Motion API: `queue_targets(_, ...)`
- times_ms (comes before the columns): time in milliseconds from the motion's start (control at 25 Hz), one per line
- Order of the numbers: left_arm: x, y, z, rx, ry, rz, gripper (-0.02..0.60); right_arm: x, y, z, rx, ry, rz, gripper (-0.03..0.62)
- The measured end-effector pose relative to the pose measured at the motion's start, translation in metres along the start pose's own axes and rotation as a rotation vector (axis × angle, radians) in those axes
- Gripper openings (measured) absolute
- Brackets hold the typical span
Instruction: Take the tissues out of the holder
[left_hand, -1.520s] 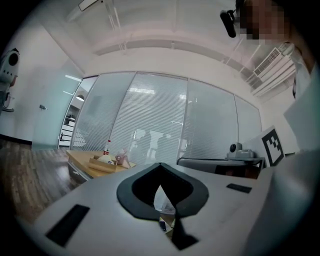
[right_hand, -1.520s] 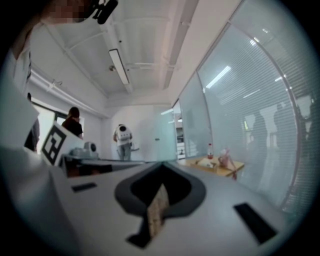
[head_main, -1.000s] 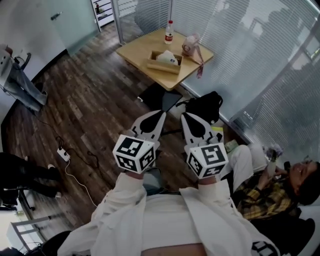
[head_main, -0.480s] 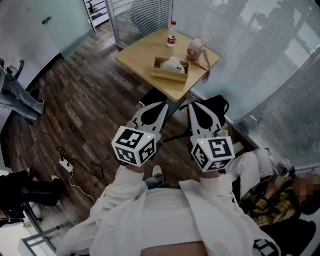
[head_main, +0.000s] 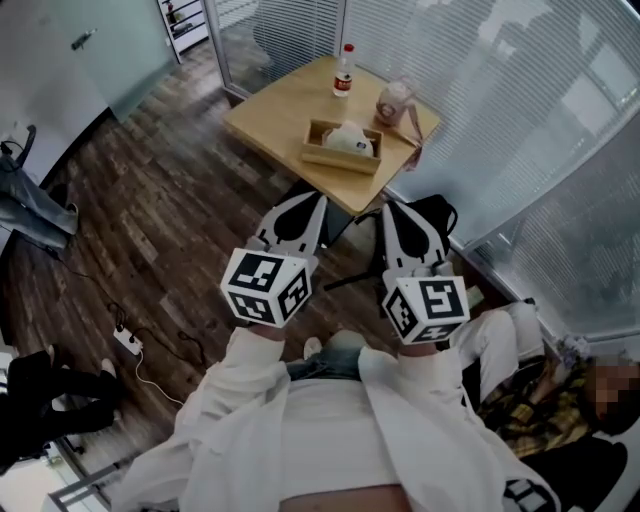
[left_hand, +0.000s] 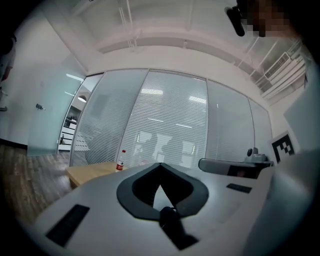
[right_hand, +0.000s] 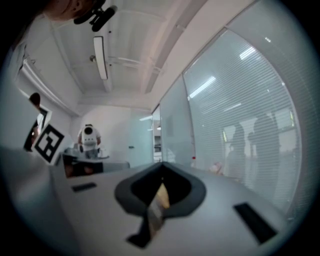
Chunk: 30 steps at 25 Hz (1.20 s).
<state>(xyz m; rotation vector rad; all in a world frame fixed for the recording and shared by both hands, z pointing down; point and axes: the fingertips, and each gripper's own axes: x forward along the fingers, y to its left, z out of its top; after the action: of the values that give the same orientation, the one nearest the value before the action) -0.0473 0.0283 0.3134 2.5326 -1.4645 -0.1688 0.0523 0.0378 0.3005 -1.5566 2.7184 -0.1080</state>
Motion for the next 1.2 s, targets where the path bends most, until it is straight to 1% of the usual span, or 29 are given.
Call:
queue_targets(120,0.003,0.006,-0.008,-0.012,0.027,-0.001,0.009,0.001,-0.006,-0.005,0.023,0.008,-0.022,0.012)
queue_targets(200,0.006,0.008,-0.009,-0.021,0.034,-0.008,0.009,0.005,-0.008,-0.008,0.031,0.016,-0.021,0.012)
queue_targets(320,0.014,0.01,-0.01,-0.021,0.041,-0.019,0.009,0.015,-0.007,-0.012,0.047,0.022,-0.004,0.012)
queue_targets(480,0.027,0.018,-0.011,-0.021,0.049,-0.027,0.009,0.033,-0.01,-0.013,0.036,0.031,0.017,0.012)
queue_targets(720,0.047,0.037,-0.007,-0.017,0.041,-0.005,0.009,0.061,-0.016,-0.012,0.022,0.042,0.047,0.012)
queue_targets(840,0.064,0.046,-0.008,-0.006,0.051,-0.006,0.009,0.076,-0.022,-0.018,0.004,0.066,0.057,0.012)
queue_targets(1080,0.105,0.064,-0.006,0.009,0.063,-0.011,0.009,0.118,-0.044,-0.02,0.004,0.085,0.069,0.012)
queue_targets(1200,0.127,0.074,-0.006,-0.004,0.065,-0.013,0.009,0.14,-0.055,-0.023,-0.006,0.101,0.088,0.012)
